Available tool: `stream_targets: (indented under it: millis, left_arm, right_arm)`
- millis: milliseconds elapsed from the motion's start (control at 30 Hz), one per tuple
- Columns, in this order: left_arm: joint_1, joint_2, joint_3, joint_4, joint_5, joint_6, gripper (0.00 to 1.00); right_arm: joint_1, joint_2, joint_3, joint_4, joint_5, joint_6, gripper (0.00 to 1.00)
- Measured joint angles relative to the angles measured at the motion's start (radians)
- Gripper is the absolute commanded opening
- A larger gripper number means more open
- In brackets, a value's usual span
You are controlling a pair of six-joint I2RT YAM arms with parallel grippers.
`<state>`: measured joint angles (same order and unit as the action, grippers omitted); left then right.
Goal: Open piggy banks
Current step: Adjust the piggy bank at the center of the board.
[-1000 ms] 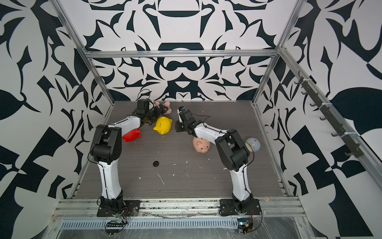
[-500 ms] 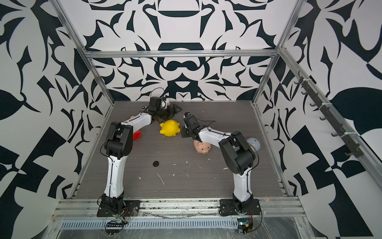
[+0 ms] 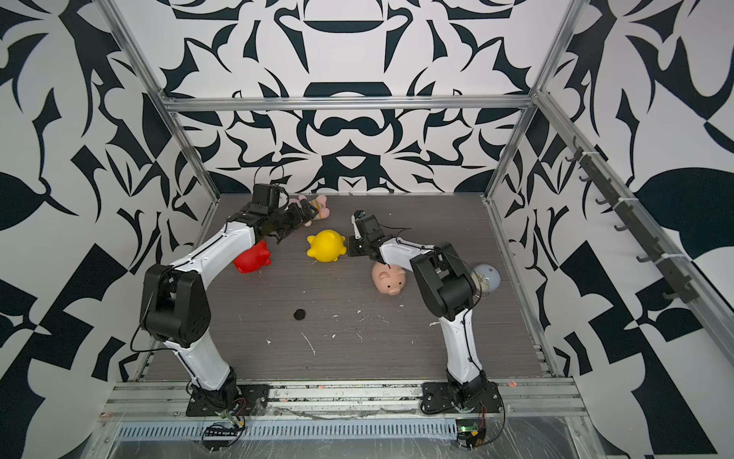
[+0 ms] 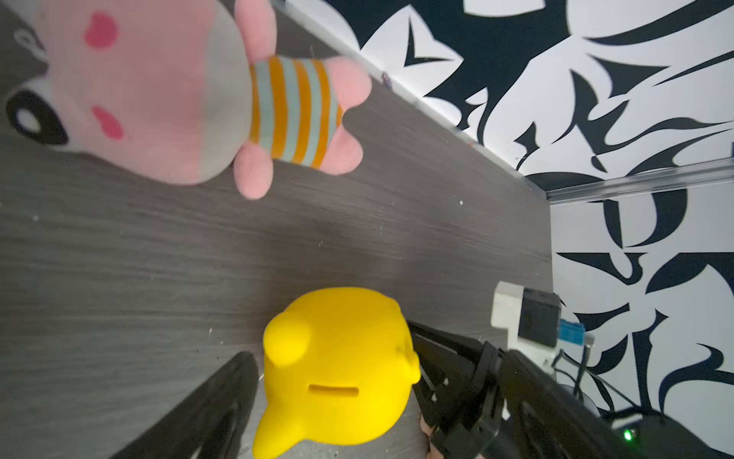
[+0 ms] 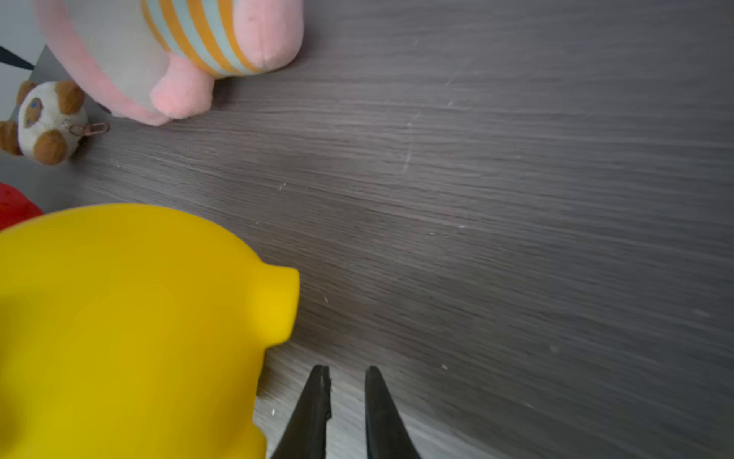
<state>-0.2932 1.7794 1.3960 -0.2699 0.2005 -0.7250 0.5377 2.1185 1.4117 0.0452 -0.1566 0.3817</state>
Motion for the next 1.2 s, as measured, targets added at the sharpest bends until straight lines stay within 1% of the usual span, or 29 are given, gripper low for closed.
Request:
stream_targets:
  millis: [133, 300, 500, 667, 767, 933, 1067, 1200]
  left_arm:
    - [-0.003, 0.056, -0.045, 0.019, 0.034, -0.052, 0.99]
    - [-0.005, 0.113, -0.049, 0.076, 0.071, -0.100, 0.99]
    - [-0.002, 0.146, -0.049, 0.137, 0.082, -0.121, 0.99]
    - [0.009, 0.165, -0.052, 0.156, 0.084, -0.123, 0.99]
    - [0.034, 0.165, -0.082, 0.187, 0.094, -0.124, 0.99]
    - [0.078, 0.152, -0.152, 0.236, 0.112, -0.123, 0.99]
    - [0.108, 0.150, -0.188, 0.212, 0.114, -0.116, 0.99]
    - [0.128, 0.150, -0.192, 0.174, 0.117, -0.104, 0.99]
  right_arm:
    - [-0.003, 0.038, 0.011, 0.035, -0.069, 0.014, 0.20]
    - [-0.009, 0.042, 0.003, 0.117, -0.155, 0.052, 0.20]
    - [-0.018, 0.042, -0.051, 0.266, -0.222, 0.093, 0.20]
    - [-0.019, 0.042, -0.061, 0.317, -0.271, 0.130, 0.20]
    - [-0.011, 0.042, -0.061, 0.343, -0.285, 0.140, 0.20]
    - [0.021, 0.037, -0.056, 0.317, -0.283, 0.130, 0.20]
    - [0.044, 0.032, -0.047, 0.303, -0.280, 0.130, 0.20]
    - [0.063, 0.021, -0.037, 0.285, -0.270, 0.130, 0.19]
